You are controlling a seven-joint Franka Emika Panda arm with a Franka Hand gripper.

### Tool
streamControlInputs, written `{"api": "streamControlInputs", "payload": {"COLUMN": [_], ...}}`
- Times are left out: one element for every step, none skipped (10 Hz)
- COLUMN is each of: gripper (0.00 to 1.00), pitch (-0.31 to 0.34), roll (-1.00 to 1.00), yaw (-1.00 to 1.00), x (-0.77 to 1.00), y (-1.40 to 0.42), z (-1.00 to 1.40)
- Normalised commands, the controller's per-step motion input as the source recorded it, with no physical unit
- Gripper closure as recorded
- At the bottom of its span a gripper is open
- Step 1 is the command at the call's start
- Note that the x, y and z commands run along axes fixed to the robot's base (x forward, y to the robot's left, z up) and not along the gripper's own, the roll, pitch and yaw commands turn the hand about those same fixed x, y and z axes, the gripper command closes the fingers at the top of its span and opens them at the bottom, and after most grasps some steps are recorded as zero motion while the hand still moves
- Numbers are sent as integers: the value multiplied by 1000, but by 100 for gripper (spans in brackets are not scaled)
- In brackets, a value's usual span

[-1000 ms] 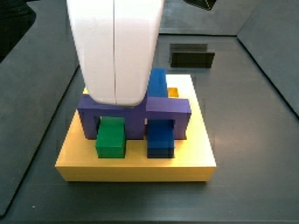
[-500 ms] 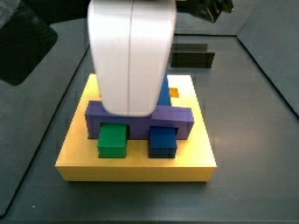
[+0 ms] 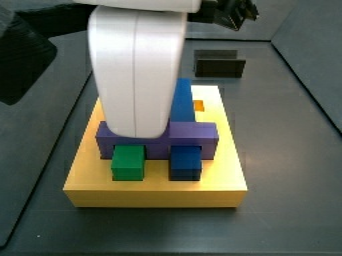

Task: Pick up the purple object. Move up. Move to above the board. Insert the purple object.
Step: Insert the purple object.

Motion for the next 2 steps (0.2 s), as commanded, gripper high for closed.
{"api": "streamControlInputs", "payload": {"gripper": [100, 100], "pitch": [-194, 0], "roll": [-150, 0], "yaw": [54, 0], "x": [-260, 0], "y": [0, 0], "z": [-620, 0]}}
